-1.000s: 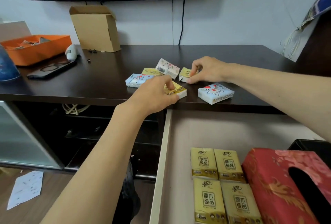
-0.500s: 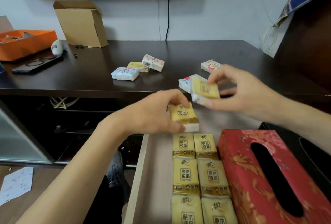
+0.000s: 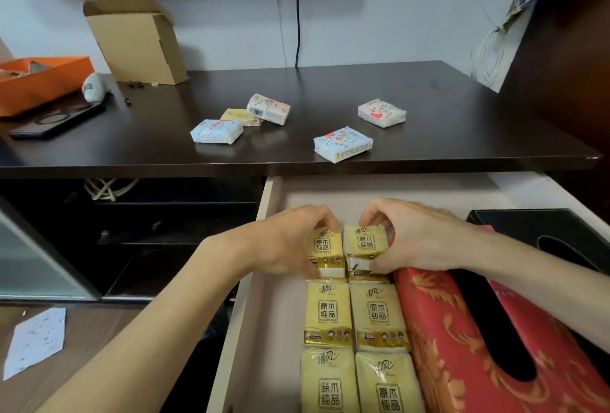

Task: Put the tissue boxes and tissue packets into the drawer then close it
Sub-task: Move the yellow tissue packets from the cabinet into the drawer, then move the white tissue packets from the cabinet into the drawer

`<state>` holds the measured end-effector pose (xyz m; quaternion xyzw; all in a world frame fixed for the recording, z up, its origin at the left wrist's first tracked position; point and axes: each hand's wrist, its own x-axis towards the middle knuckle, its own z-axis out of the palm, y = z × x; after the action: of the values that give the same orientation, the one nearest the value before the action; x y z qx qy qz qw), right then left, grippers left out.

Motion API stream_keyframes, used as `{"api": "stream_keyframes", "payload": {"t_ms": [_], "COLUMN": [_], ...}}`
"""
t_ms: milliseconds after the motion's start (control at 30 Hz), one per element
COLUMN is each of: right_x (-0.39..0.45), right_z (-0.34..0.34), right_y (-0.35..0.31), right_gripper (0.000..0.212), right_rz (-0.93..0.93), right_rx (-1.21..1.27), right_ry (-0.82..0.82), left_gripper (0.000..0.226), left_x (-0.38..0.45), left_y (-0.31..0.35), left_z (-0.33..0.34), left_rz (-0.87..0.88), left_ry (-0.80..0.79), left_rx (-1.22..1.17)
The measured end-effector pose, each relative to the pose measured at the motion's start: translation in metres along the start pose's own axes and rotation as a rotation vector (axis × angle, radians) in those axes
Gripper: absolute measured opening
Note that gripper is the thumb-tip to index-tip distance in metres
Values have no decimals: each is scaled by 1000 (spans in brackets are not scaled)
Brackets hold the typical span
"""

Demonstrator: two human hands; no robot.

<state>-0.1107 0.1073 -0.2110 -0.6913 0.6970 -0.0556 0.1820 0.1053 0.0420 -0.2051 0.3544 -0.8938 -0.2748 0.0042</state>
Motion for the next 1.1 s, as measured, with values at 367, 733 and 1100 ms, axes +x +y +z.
{"api": "stream_keyframes", "payload": {"t_ms": [367,733,1100], "right_x": [-3,27,82], "right_z": [2,-31,-32], "right_y": [0,-29,-35], "right_gripper": [91,37,23], "right_rz": [-13,-323,-193], "right_rx": [-27,104,126], "right_ry": [45,663,566], "left_gripper": [88,45,28], "left_x": [0,11,36], "left_y": [-7,-53,-94], "left_z": [-6,-62,-72], "left_rz": [-6,-65,-286], "left_ry": [52,1048,970], "left_rx": [29,9,45]}}
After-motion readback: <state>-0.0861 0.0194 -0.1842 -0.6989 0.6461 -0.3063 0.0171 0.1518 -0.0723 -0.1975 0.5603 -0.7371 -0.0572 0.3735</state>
